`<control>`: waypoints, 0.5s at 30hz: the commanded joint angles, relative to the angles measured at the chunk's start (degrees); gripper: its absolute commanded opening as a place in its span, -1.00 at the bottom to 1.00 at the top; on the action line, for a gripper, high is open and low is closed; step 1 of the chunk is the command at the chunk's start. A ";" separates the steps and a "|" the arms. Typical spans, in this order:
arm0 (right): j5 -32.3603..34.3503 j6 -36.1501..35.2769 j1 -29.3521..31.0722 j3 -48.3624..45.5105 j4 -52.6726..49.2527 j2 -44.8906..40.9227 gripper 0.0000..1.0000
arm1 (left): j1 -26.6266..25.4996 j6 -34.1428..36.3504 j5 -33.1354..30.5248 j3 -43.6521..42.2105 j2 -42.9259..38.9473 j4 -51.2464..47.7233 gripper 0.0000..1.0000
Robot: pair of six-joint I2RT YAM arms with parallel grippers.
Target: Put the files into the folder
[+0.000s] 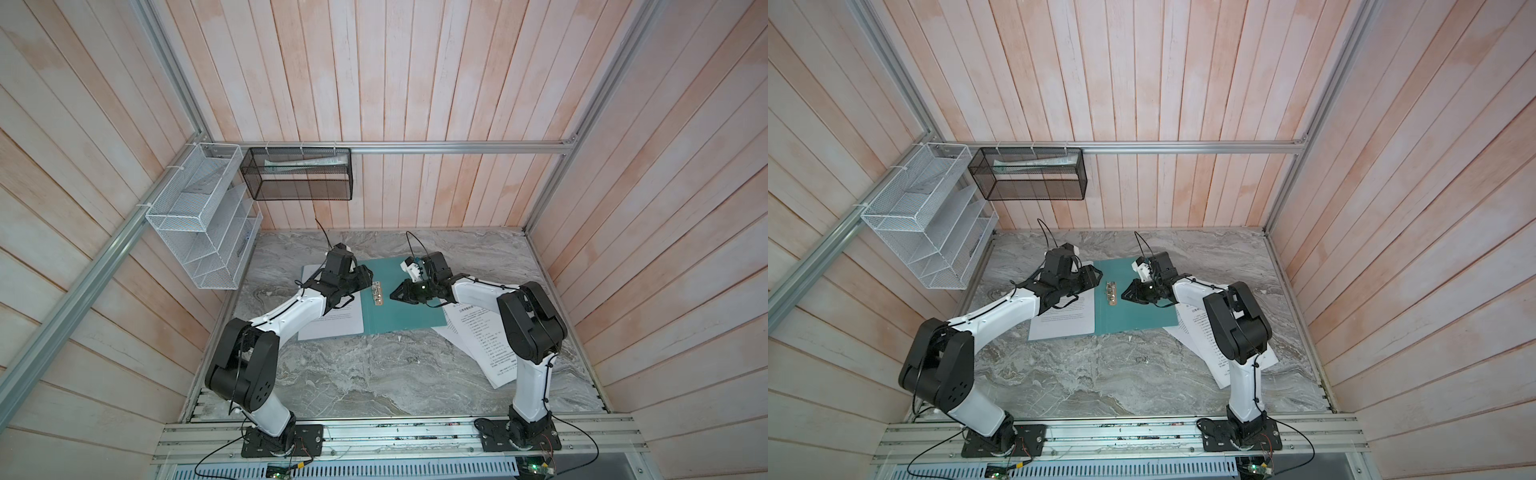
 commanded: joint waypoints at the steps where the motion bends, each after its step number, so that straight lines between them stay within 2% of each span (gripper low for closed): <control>1: -2.92 0.97 1.26 3.48 1.64 2.64 -0.61 | 0.50 -1.05 1.98 -4.08 -2.87 0.78 0.12; 8: -5.36 2.24 3.00 9.35 0.99 8.72 -0.62 | 2.60 -1.24 2.52 -8.25 -6.77 0.93 0.12; 15: -9.62 7.02 3.23 15.39 4.49 14.13 -0.63 | 4.63 -0.20 4.11 -9.77 -7.71 1.45 0.12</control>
